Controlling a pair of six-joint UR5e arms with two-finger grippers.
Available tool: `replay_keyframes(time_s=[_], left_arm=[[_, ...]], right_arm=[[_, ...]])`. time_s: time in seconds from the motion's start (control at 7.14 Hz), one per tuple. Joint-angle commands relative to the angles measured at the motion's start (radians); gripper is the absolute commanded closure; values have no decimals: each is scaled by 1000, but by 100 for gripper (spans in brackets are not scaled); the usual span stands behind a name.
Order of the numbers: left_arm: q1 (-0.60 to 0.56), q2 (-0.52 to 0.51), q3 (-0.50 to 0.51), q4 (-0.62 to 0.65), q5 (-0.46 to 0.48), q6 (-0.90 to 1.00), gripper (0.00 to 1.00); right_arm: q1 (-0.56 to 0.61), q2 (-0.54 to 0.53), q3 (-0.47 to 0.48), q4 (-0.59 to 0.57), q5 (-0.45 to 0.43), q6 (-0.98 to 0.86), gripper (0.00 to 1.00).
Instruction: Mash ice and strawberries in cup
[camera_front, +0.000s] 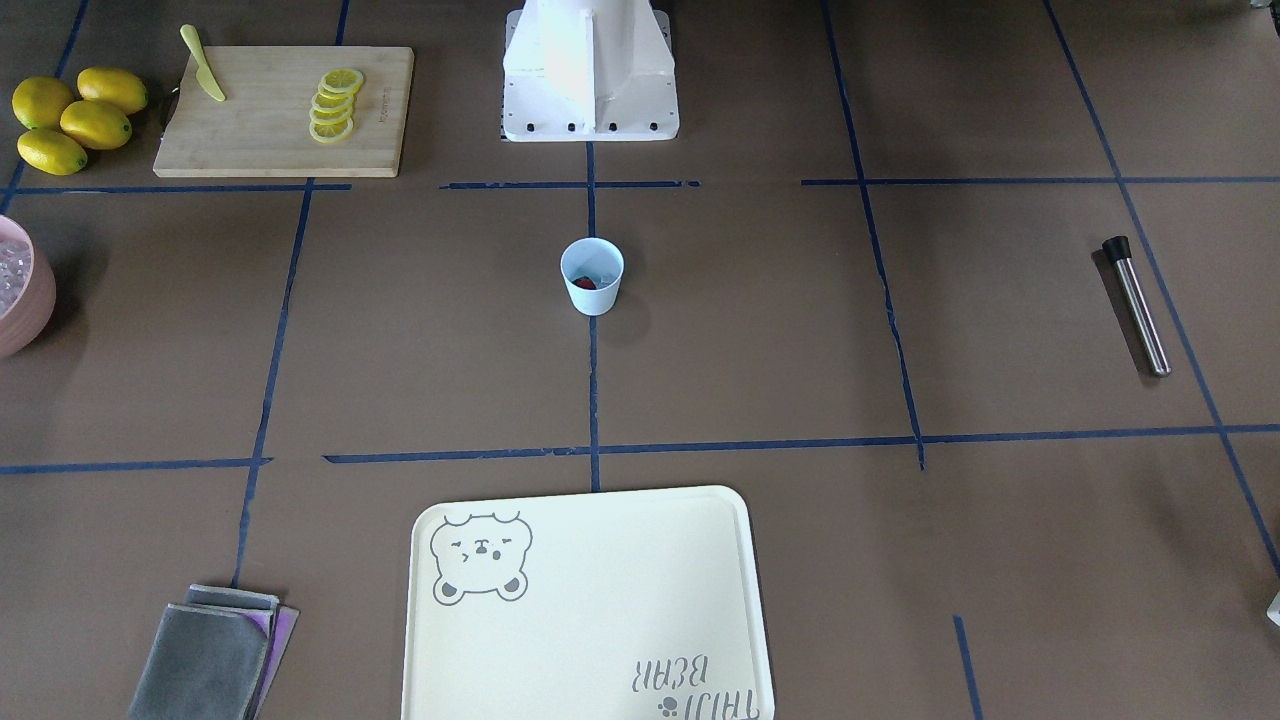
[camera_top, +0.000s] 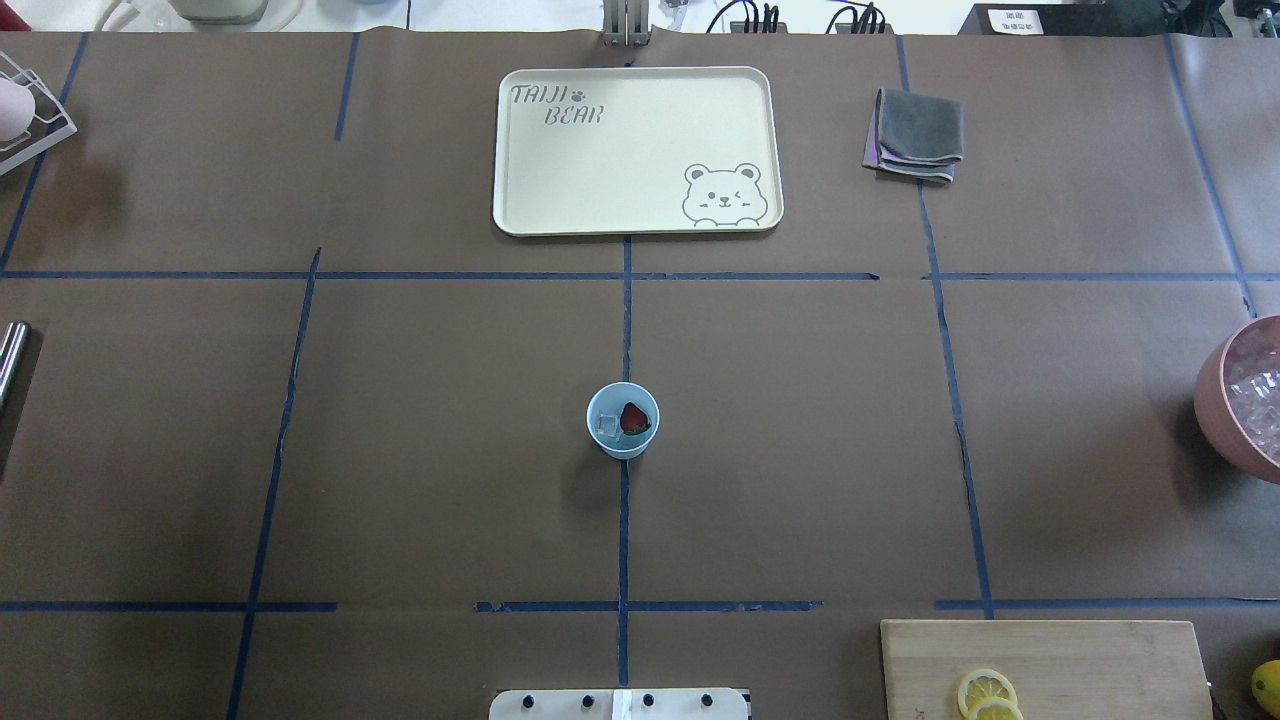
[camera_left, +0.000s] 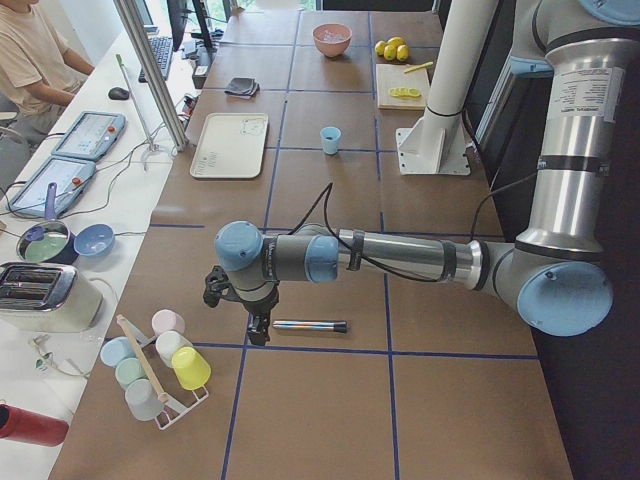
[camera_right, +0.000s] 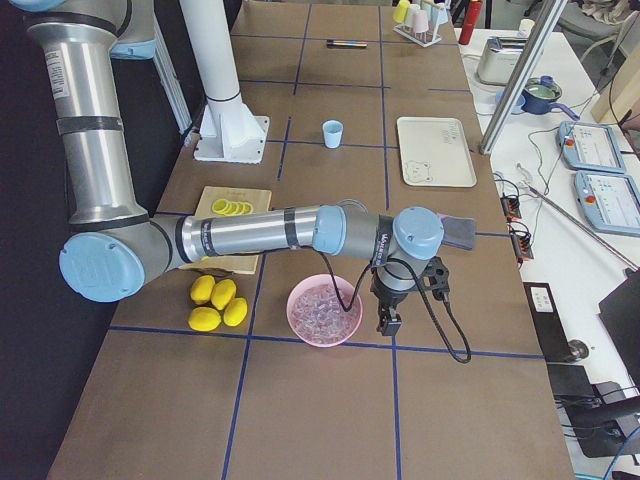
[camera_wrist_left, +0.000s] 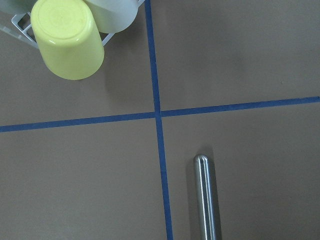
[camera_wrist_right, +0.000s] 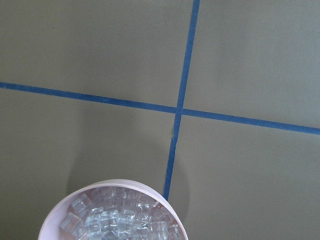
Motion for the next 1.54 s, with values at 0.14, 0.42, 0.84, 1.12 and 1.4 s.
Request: replay_keyframes(time_s=[0.14, 0.42, 0.84, 1.12, 1.4], left_arm=[[5, -15, 8, -4, -3, -2, 0], [5, -18, 9, -1, -3, -5, 0], [6, -16, 6, -4, -3, 1, 0], [6, -2, -30, -1, -2, 2, 0], [8, -5, -43, -2, -2, 2, 0]], right_arm=[[-4, -14, -6, 22, 5, 8, 0], [-7, -14, -18, 23, 3, 9, 0], [-13, -14, -33, 59, 3, 11, 0], [-31, -13, -35, 59, 3, 12, 0], [-39, -13, -38, 59, 3, 29, 0]])
